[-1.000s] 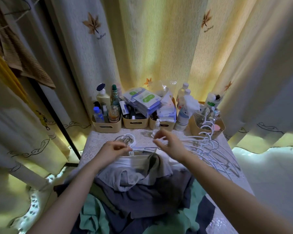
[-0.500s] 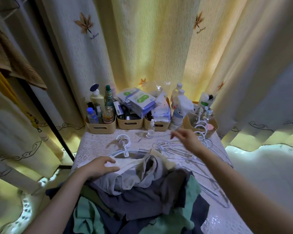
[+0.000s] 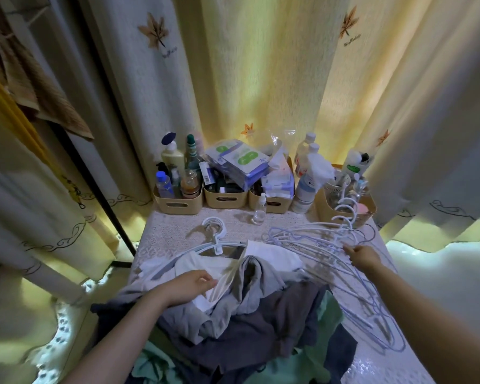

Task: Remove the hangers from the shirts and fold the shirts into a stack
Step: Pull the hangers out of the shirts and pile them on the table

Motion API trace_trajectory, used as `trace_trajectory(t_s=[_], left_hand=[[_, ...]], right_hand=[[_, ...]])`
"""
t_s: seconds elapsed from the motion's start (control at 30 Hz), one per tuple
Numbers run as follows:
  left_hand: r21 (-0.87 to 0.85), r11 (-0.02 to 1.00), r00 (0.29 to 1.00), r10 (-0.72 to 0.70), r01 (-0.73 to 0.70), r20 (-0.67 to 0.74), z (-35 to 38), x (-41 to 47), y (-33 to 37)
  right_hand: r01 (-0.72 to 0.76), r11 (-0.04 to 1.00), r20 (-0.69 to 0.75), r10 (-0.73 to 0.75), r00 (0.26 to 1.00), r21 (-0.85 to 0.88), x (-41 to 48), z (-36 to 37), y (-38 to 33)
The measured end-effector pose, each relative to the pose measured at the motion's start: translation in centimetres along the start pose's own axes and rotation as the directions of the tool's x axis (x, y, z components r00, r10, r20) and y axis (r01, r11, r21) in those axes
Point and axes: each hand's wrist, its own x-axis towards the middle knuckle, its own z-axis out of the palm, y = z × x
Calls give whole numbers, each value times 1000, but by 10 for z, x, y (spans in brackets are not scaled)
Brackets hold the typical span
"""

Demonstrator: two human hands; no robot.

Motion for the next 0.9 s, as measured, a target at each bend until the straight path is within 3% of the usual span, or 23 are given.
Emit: trace_trajectory(t_s=[0.2, 0.27, 0.3, 0.37, 0.43, 0.5, 0.57, 0.63, 0.67, 0.7, 0.73, 0.83, 0.9], left_hand=[[-6, 979, 978, 203, -203, -56, 13, 13, -1], [-78, 966, 967, 251, -248, 44, 11, 14, 7], [-124, 964, 962, 248, -234, 114, 11, 16, 12], [-118, 972, 941, 228, -204, 249, 14, 21, 20], [-15, 969, 903, 237, -248, 358, 20, 27, 25], [10, 960, 882, 252, -279, 397, 19, 30, 26], [-61, 964, 914, 264, -258, 309, 11, 34, 24], [-181, 957, 973, 228, -228, -18, -2, 40, 16], [-167, 959, 950, 181, -228, -256, -9, 44, 9], [-81, 977, 879, 141, -198, -456, -17, 49, 1], [40, 992, 825, 122, -120, -552, -23, 53, -8], [282, 951, 866, 33, 127, -499, -27, 58, -29], [271, 955, 860, 36, 120, -508, -24, 61, -33]], right_hand=[[-92, 962, -116, 63, 991, -256, -4, 2, -19], [-2, 978, -184, -37, 982, -209, -12, 9, -36], [110, 981, -192, -140, 971, -158, -18, 15, -49], [385, 923, -66, -385, 921, -17, -34, 31, -78], [602, 796, 182, -602, 778, 61, -56, 50, -104], [718, 696, 412, -653, 635, -6, -70, 71, -121], [740, 656, 581, -548, 602, -147, -73, 87, -124], [713, 649, 646, -429, 632, -265, -70, 92, -118], [689, 670, 662, -387, 642, -277, -68, 91, -112], [672, 687, 681, -353, 641, -277, -66, 86, -104], [659, 697, 701, -320, 638, -281, -64, 81, -96], [618, 732, 757, -222, 614, -287, -68, 71, -72], [595, 748, 795, -154, 586, -294, -74, 70, -67]])
